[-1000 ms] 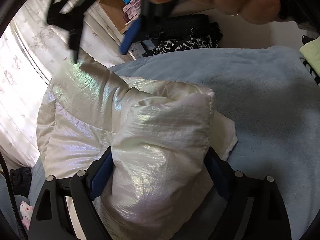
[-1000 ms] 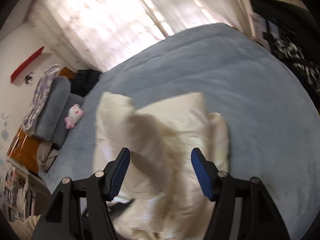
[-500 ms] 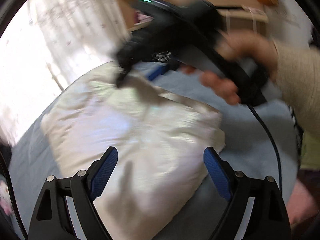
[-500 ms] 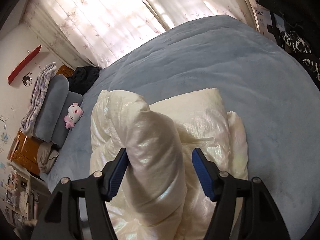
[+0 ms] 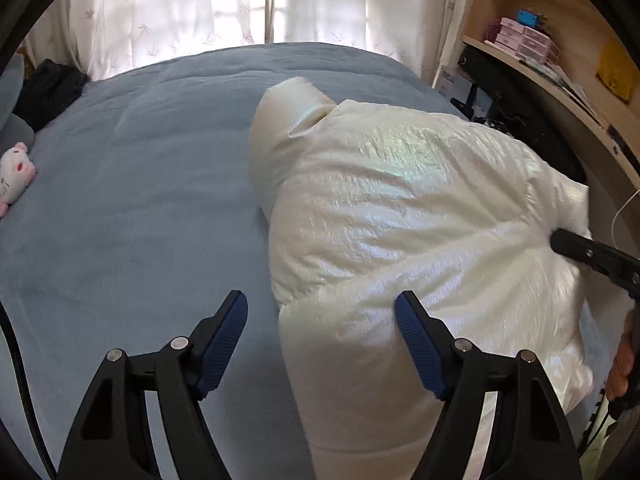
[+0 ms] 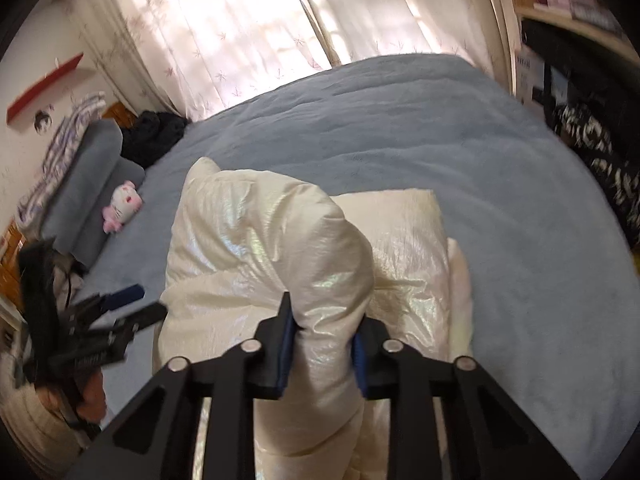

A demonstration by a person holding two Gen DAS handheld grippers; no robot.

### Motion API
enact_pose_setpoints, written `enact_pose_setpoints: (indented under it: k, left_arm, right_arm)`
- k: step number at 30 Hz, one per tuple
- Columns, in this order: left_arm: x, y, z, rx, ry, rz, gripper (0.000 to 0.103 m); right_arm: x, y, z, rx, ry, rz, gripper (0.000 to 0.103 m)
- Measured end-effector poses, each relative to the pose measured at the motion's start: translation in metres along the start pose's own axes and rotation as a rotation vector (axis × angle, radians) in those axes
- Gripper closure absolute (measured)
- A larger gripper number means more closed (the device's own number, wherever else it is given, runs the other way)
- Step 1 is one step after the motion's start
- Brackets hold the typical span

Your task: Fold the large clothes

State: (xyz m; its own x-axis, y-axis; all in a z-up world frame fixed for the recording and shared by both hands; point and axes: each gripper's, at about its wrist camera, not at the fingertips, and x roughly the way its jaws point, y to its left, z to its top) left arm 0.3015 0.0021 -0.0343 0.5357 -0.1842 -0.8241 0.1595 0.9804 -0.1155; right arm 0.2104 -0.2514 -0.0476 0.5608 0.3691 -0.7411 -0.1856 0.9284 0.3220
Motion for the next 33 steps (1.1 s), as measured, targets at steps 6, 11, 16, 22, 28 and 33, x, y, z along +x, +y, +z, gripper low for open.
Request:
enact_pose_setpoints:
  k: [6, 11, 16, 22, 28, 33]
  left_arm:
    - [0.002, -0.047, 0.013, 0.134, -0.045, 0.022, 0.028]
    - [0.033, -0.078, 0.033, 0.167, -0.014, 0.069, 0.020]
    - [0.052, -0.093, 0.023, 0.216, -0.039, 0.179, 0.011]
    - [0.071, -0.082, 0.017, 0.199, -0.034, 0.195, 0.003]
    - [0.092, -0.055, 0.011, 0.109, -0.003, 0.121, 0.001]
    - [0.103, -0.050, 0.003, 0.100, -0.012, 0.110, 0.001]
  right_arm:
    - [-0.041, -0.010, -0.012, -0.009, -0.033, -0.086, 0.085]
    - [-0.017, -0.053, -0.025, 0.099, 0.020, -0.144, 0.085]
    - [0.025, -0.079, -0.034, 0.168, 0.030, -0.145, 0.080]
    - [0.061, -0.086, -0.041, 0.201, -0.001, -0.113, 0.076]
    - [0.072, -0.093, -0.052, 0.254, -0.044, -0.072, 0.074]
    - [0.080, -0.096, -0.060, 0.297, -0.080, -0.056, 0.074]
